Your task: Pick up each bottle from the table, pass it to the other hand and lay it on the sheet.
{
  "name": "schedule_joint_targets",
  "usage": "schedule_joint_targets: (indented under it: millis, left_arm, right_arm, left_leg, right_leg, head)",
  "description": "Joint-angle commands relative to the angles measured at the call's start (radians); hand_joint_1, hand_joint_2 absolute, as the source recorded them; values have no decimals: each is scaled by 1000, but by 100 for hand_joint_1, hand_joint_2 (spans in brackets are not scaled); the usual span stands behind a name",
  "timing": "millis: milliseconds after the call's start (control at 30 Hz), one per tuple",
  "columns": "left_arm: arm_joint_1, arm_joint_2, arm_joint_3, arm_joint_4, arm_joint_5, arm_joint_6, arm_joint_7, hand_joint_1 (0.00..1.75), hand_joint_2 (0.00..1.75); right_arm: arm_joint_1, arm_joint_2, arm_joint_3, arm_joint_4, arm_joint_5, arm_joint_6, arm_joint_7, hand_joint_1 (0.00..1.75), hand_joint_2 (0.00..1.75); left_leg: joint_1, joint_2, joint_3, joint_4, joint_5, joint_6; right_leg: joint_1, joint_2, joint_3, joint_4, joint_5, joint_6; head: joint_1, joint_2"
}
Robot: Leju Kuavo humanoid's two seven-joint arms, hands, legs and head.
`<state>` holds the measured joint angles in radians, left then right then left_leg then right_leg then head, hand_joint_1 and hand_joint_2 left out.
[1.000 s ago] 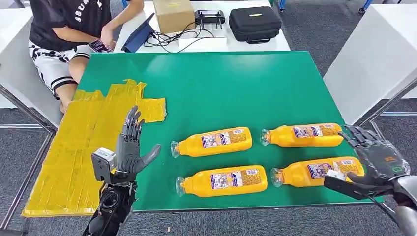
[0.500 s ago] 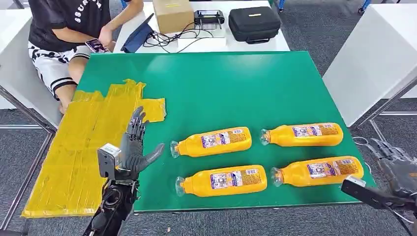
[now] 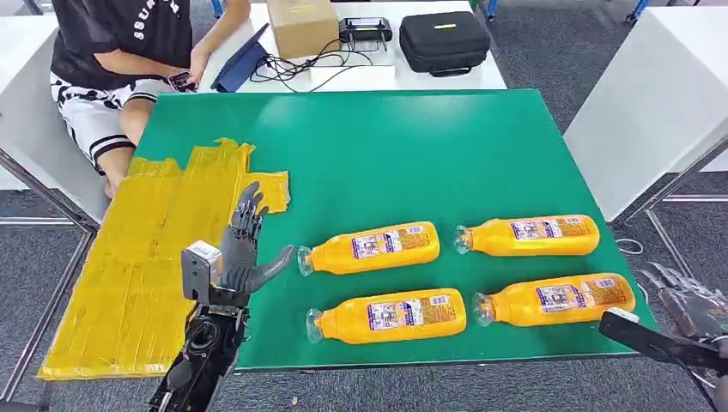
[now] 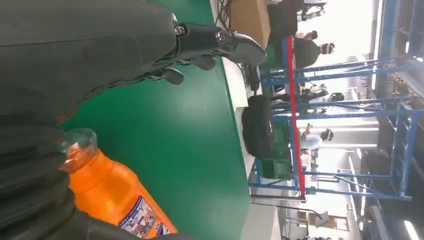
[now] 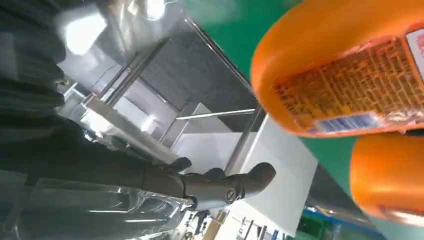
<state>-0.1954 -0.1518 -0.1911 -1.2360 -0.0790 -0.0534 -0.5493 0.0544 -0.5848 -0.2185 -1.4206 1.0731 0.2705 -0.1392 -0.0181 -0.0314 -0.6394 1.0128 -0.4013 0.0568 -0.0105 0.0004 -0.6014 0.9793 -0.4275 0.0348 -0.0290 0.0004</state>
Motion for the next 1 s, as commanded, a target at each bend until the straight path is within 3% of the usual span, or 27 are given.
schedule_joint_targets:
  millis: [33,500,733,767,800,1000]
  left_arm:
    - [-45,8,-5,100,13,2,-1,0,175]
    - [-48,3,-9,129,22,8,-9,0,175]
    - [-51,4,-6,161,39,25,-20,0,175]
    - [-55,3,-7,170,40,27,-20,0,175]
    - [-62,1,-8,181,40,27,-20,0,175]
    - [-109,-9,-15,243,50,28,-21,0,175]
  right_arm:
    - [-244,69,286,296,22,-29,-28,0,175]
    - [-228,66,330,274,16,-55,-16,0,175]
    - [-298,51,426,355,-2,-7,-22,0,175]
    - [-286,32,435,348,-28,25,-20,63,175]
    - [-266,9,437,329,-63,67,-13,175,175]
    - [-192,-99,441,271,-165,179,16,175,175]
  left_leg:
    - [3,11,9,-2,-3,-4]
    - [1,7,7,-1,-1,-3]
    - [1,8,6,-1,-1,-2]
    - [1,6,4,-1,0,-1]
    - [1,7,7,-1,-1,-3]
    - [1,0,5,0,0,-1]
  right_leg:
    - [3,8,8,-5,1,-1]
    - [2,3,7,-2,-1,-1]
    - [2,5,5,-2,1,-1]
    - [1,3,3,-2,1,-1]
    - [2,3,7,-3,0,-1]
    - [1,-2,6,-2,-1,-1]
  head:
    - [0,0]
    - [0,0]
    - [0,0]
    - [0,0]
    - [0,0]
    - [0,0]
